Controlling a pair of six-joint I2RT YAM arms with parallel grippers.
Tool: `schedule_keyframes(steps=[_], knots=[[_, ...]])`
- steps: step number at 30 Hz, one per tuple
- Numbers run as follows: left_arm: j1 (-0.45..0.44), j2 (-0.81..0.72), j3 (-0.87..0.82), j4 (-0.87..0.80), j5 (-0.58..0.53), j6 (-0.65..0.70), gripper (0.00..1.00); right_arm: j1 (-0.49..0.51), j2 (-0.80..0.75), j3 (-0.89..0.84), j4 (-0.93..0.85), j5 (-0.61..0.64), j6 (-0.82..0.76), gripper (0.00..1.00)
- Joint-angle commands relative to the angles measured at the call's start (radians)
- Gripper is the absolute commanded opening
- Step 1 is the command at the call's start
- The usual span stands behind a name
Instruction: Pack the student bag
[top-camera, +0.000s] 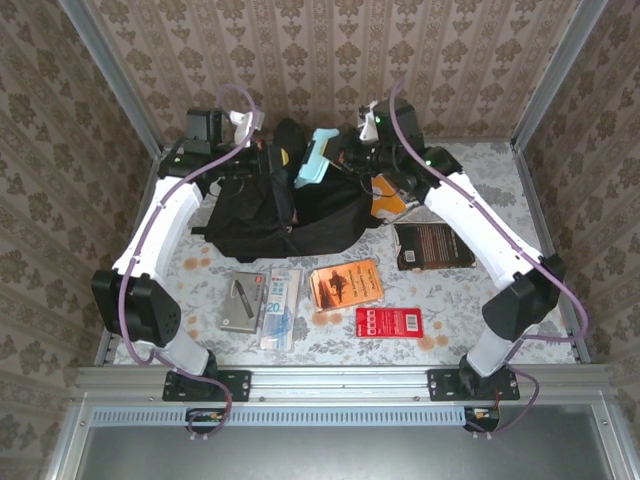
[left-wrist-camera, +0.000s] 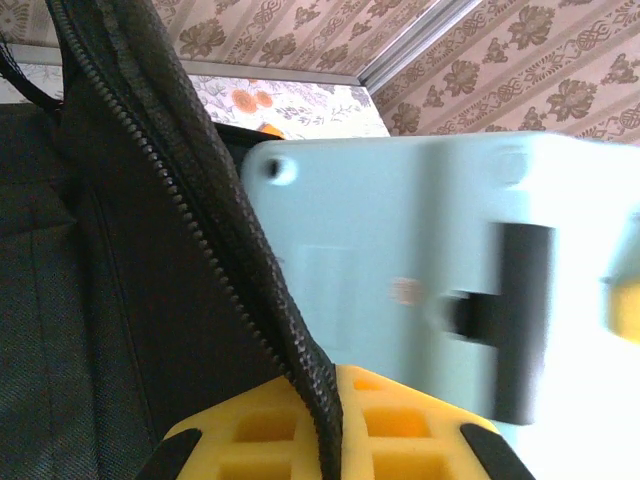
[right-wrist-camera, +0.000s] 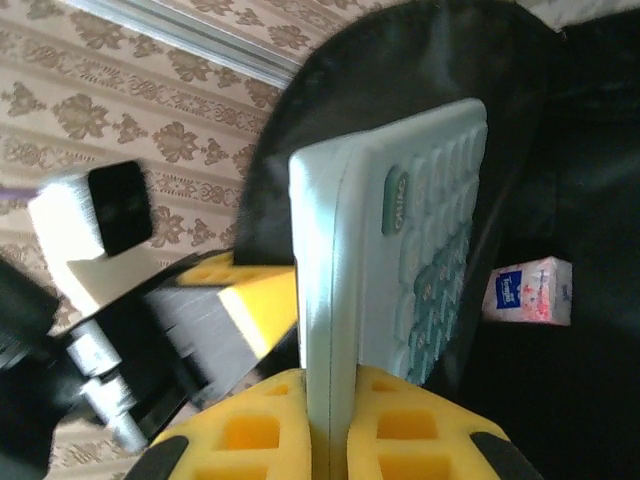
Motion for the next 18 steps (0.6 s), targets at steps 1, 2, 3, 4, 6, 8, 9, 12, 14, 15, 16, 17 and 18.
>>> schedule_keyframes(steps=[1,2,3,4,6,8,9,12,14,15,16,17,18], knots=[[0.01,-0.075,0.059,0.098,0.047,-0.042,0.0,-0.024,0.014,-0.087,0.302,-0.07,0.167,0.0],[0.014,-0.078,0.066,0.102,0.049,-0.051,0.0,-0.026,0.02,-0.102,0.323,-0.074,0.174,0.0],[0.016,-0.079,0.071,0.102,0.051,-0.056,0.0,-0.027,0.027,-0.11,0.331,-0.073,0.173,0.0],[0.019,-0.082,0.076,0.102,0.05,-0.059,0.0,-0.028,0.032,-0.115,0.32,-0.066,0.17,0.0],[0.024,-0.084,0.083,0.105,0.053,-0.066,0.0,-0.028,0.048,-0.127,0.314,-0.068,0.157,0.01],[0.026,-0.084,0.084,0.112,0.06,-0.07,0.0,-0.027,0.072,-0.131,0.307,-0.084,0.158,0.01],[0.027,-0.083,0.083,0.115,0.062,-0.072,0.0,-0.026,0.089,-0.131,0.311,-0.099,0.162,0.01],[0.028,-0.068,0.089,0.119,0.074,-0.069,0.0,-0.014,0.156,-0.098,0.309,-0.15,0.17,0.01],[0.027,-0.054,0.093,0.126,0.081,-0.073,0.0,0.006,0.217,-0.024,0.24,-0.173,0.132,0.02],[0.027,-0.047,0.095,0.132,0.086,-0.08,0.0,0.018,0.247,0.024,0.173,-0.161,0.105,0.02],[0.027,-0.04,0.099,0.139,0.092,-0.087,0.0,0.026,0.267,0.048,0.152,-0.155,0.093,0.02],[0.026,-0.035,0.102,0.144,0.097,-0.092,0.0,0.033,0.287,0.071,0.138,-0.153,0.089,0.02],[0.024,-0.029,0.105,0.15,0.1,-0.097,0.0,0.04,0.314,0.1,0.119,-0.155,0.09,0.02]])
